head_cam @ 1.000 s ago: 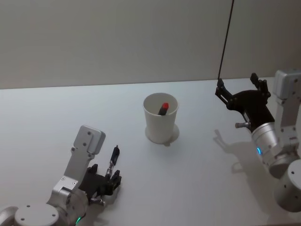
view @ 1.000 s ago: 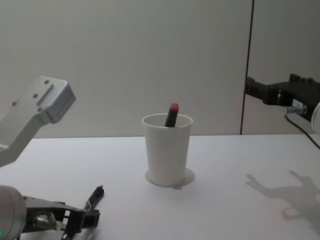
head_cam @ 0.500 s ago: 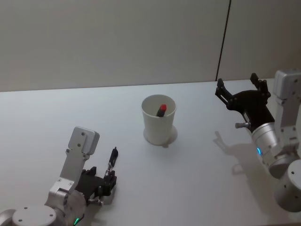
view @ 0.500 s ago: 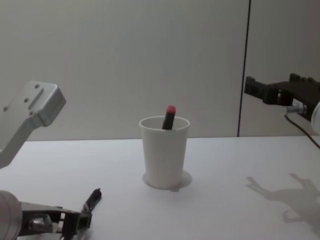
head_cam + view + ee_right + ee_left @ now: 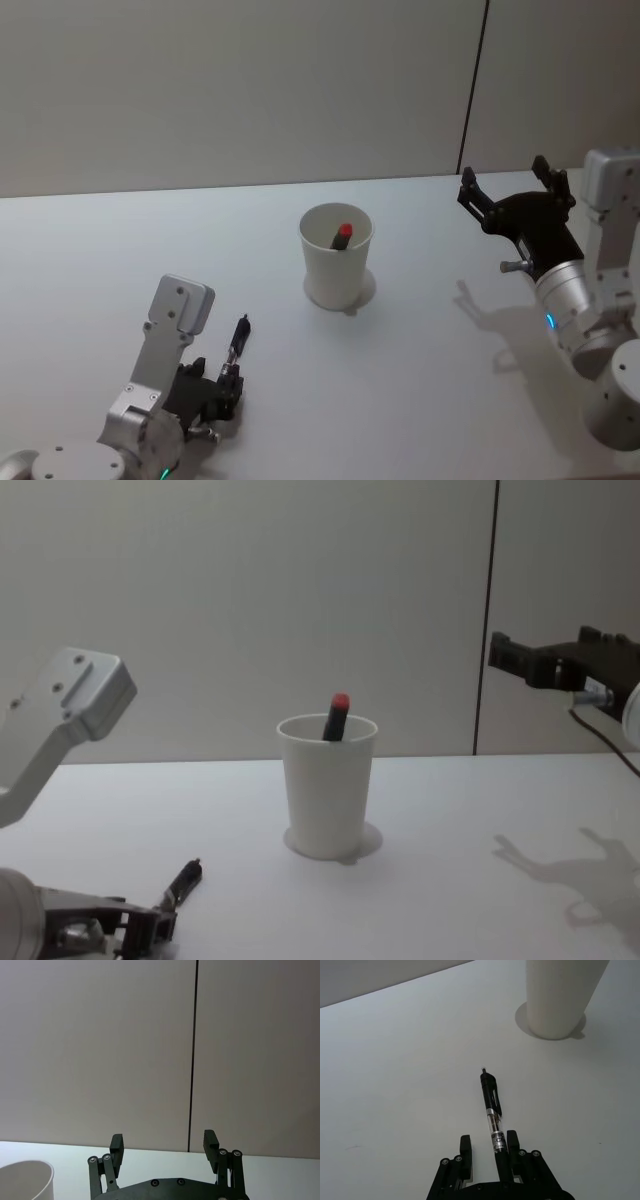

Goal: Place the pen into the pen holder.

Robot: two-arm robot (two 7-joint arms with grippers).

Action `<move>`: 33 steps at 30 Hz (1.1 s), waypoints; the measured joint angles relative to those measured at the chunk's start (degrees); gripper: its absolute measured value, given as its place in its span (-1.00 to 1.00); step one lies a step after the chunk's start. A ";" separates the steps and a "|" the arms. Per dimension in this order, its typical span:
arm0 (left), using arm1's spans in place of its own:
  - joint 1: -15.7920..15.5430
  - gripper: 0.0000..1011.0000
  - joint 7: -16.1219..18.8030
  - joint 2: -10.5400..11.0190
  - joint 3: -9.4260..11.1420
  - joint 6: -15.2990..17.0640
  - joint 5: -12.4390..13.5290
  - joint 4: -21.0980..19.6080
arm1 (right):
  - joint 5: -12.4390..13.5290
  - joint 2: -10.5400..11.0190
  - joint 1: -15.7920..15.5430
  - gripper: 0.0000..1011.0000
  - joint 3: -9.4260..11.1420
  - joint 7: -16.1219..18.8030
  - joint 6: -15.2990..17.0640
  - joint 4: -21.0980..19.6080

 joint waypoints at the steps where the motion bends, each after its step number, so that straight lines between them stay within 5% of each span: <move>1: 0.12 -0.11 0.00 -0.04 0.09 0.00 0.43 -0.15 | 0.00 0.00 0.00 0.98 0.00 0.00 0.00 0.00; 10: 0.68 -0.26 -0.29 -0.21 0.62 0.00 2.96 -1.11 | 0.00 0.00 0.00 0.98 0.00 0.00 0.00 0.00; 17: 1.23 -0.59 -0.81 -0.41 1.06 0.00 4.61 -1.99 | 0.00 0.00 0.00 0.98 0.00 0.00 0.00 0.00; 33: 2.04 -0.72 -1.50 -0.96 0.97 -0.48 5.56 -2.84 | 0.00 0.00 0.00 0.98 0.00 0.00 0.00 0.00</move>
